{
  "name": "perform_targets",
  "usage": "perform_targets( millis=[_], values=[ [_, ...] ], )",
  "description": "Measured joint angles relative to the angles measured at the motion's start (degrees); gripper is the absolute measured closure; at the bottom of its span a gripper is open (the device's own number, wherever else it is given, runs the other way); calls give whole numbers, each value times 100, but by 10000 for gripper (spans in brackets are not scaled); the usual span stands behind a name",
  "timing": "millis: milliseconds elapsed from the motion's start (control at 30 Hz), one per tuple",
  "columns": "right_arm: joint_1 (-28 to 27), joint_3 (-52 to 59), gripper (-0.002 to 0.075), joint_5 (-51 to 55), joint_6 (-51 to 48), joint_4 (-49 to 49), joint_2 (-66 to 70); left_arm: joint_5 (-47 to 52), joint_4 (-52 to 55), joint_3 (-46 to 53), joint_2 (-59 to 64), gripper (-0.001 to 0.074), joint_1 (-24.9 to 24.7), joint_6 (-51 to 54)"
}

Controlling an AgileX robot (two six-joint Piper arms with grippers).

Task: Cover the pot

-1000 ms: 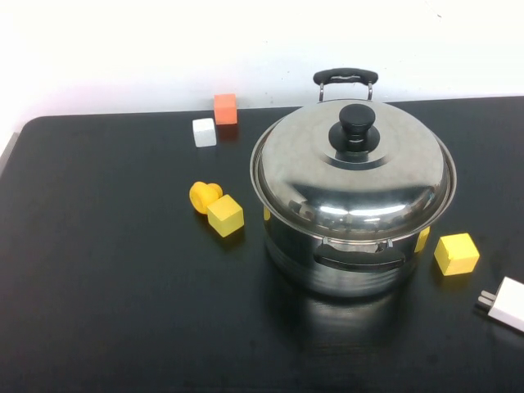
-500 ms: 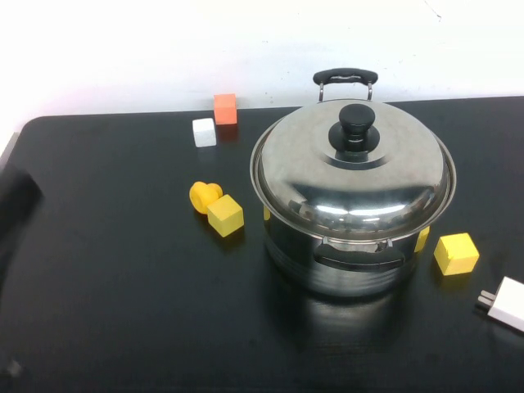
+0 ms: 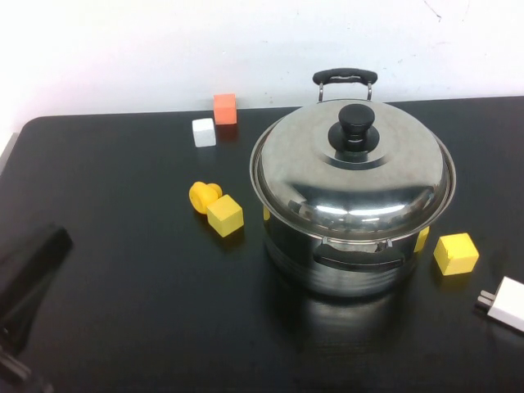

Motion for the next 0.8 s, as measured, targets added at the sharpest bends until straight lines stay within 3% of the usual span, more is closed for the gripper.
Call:
perform_targets(
  millis=[133, 233, 367, 633, 700, 800],
  values=[
    [0, 0, 728, 0, 0, 0, 0, 735, -347, 4, -96, 735, 24, -455],
    [0, 0, 728, 0, 0, 0, 0, 1124, -1465, 14, -260, 735, 232, 129],
    [0, 0, 728, 0, 0, 0, 0, 1303, -3588, 83, -508, 735, 838, 1833],
    [0, 0, 728, 0, 0, 0, 0, 1446, -8691, 171, -1078, 735, 2309, 6533],
    [0, 0, 728, 0, 0, 0, 0, 1489, -9363, 360, -1275, 735, 2559, 7337],
    [0, 0, 728, 0, 0, 0, 0, 1474, -9701, 838, -1724, 735, 2805, 7753]
  ],
)
